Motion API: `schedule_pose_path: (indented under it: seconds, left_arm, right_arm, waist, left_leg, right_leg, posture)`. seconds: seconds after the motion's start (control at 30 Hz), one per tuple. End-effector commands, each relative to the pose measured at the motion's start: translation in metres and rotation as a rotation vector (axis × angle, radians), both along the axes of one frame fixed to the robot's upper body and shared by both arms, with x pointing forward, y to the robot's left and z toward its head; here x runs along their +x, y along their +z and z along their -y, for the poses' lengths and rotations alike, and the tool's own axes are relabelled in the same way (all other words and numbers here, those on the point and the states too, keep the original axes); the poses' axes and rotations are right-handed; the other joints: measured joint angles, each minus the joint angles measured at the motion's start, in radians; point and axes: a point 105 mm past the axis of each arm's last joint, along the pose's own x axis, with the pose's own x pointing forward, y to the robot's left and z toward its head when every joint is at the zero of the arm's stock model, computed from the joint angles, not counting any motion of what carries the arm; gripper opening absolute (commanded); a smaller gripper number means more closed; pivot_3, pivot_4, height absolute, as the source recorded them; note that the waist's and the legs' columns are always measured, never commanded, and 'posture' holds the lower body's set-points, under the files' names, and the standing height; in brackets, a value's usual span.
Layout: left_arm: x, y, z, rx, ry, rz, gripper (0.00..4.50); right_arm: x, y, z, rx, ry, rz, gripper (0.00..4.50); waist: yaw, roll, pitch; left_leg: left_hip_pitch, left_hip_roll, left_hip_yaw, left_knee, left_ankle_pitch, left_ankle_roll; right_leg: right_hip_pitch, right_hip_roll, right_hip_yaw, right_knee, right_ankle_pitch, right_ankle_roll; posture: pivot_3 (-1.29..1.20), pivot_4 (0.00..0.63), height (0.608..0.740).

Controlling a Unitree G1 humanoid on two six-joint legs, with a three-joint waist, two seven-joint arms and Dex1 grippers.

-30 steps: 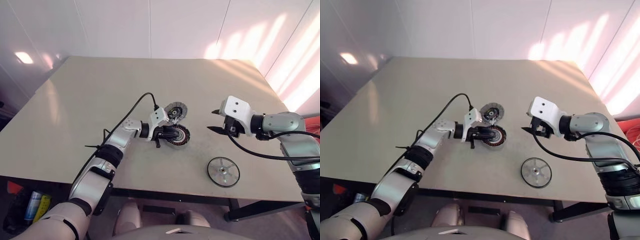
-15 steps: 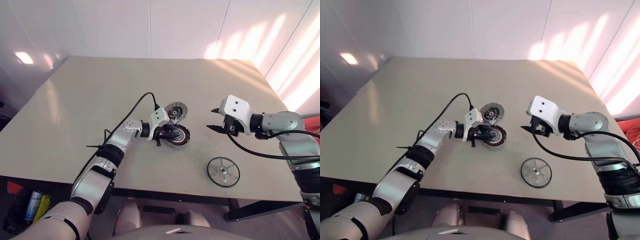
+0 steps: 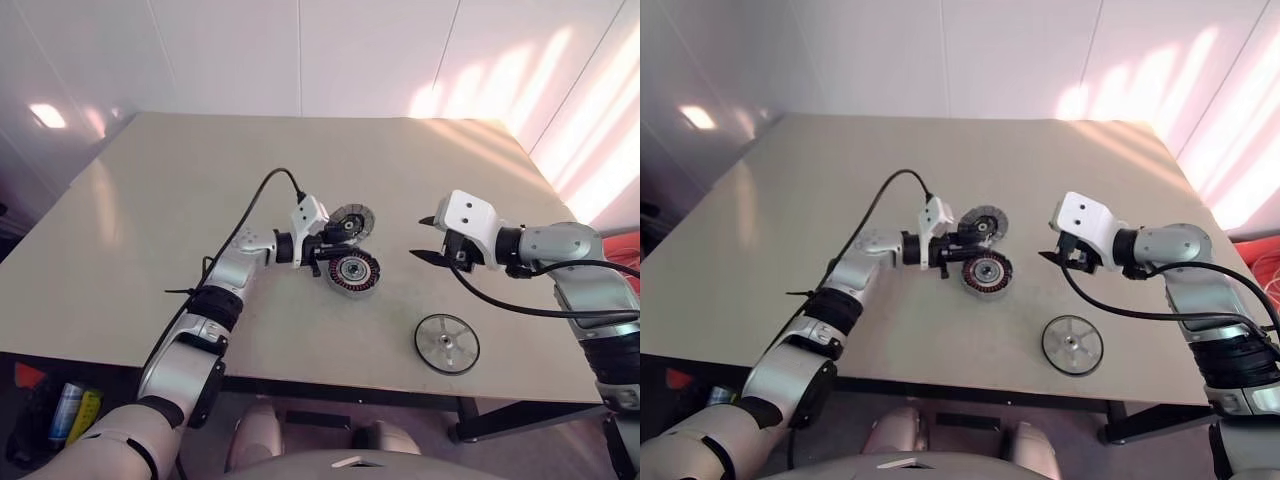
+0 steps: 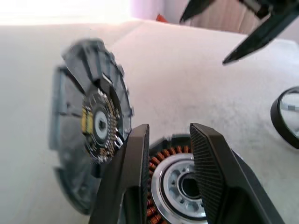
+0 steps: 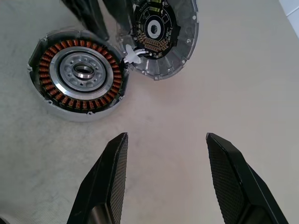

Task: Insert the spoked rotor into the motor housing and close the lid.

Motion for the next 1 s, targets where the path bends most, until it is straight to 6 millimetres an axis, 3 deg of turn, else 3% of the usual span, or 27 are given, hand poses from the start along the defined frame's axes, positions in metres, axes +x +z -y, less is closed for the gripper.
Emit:
schedule_pose_path:
  seconds: [0.03, 0.13, 0.17, 0.27, 0.43, 0.47, 1.0]
  left_arm:
    - [-0.001, 0.02, -0.014, -0.065, 0.038, 0.018, 1.48]
    - [-0.003, 0.015, -0.033, -0.064, 0.108, -0.001, 1.48]
    - [-0.004, 0.011, -0.042, -0.062, 0.139, -0.011, 1.49]
    - [-0.007, 0.004, -0.058, -0.054, 0.203, -0.03, 1.49]
    - [-0.012, -0.004, -0.079, -0.041, 0.286, -0.049, 1.49]
    - [-0.013, -0.004, -0.081, -0.04, 0.298, -0.05, 1.49]
    - [-0.014, -0.009, -0.097, -0.023, 0.379, -0.057, 1.49]
  right_arm:
    - [0.005, 0.006, -0.013, 0.012, 0.014, 0.037, 3.03]
    - [0.008, -0.002, -0.027, 0.03, 0.023, 0.025, 3.03]
    - [0.009, -0.003, -0.034, 0.041, 0.036, 0.023, 2.83]
    - [0.008, -0.007, -0.047, 0.056, 0.072, 0.014, 2.02]
    - [0.009, -0.011, -0.061, 0.068, 0.112, 0.001, 0.19]
    - [0.009, -0.011, -0.063, 0.07, 0.119, 0.0, 0.02]
    - [0.009, -0.04, -0.096, 0.069, 0.184, -0.064, 0.02]
  waist:
    - [-0.003, 0.0, 0.0]
    - [-0.005, 0.0, 0.0]
    - [-0.008, 0.0, 0.0]
    - [-0.016, 0.0, 0.0]
    - [-0.017, 0.0, 0.0]
    - [-0.018, 0.0, 0.0]
    - [-0.028, 0.0, 0.0]
  left_leg:
    - [0.0, 0.0, 0.0, 0.0, 0.0, 0.0]
    - [0.0, 0.0, 0.0, 0.0, -0.002, -0.003]
    - [0.0, 0.0, 0.0, 0.0, -0.002, -0.003]
    - [-0.001, 0.0, 0.0, -0.001, -0.002, -0.004]
    - [-0.001, 0.0, 0.0, -0.001, -0.002, -0.004]
    - [-0.001, 0.0, 0.0, -0.001, -0.002, -0.004]
    - [-0.001, 0.0, 0.0, -0.001, -0.002, -0.004]
  right_leg:
    - [0.0, 0.0, 0.0, 0.0, 0.0, 0.0]
    - [0.0, 0.0, 0.0, 0.0, 0.0, 0.0]
    - [0.0, 0.0, 0.0, 0.0, 0.0, 0.0]
    - [-0.001, 0.0, 0.0, 0.0, 0.0, 0.0]
    - [-0.001, 0.0, 0.0, -0.001, 0.0, 0.0]
    - [-0.001, 0.0, 0.0, -0.001, 0.0, 0.0]
    - [-0.001, 0.0, 0.0, -0.001, 0.0, 0.0]
  posture:
    - [0.0, 0.0, 0.74]
    - [0.0, 0.0, 0.74]
    - [0.0, 0.0, 0.74]
    - [0.0, 0.0, 0.74]
    - [0.0, 0.0, 0.74]
    - [0.0, 0.0, 0.74]
    - [0.0, 0.0, 0.74]
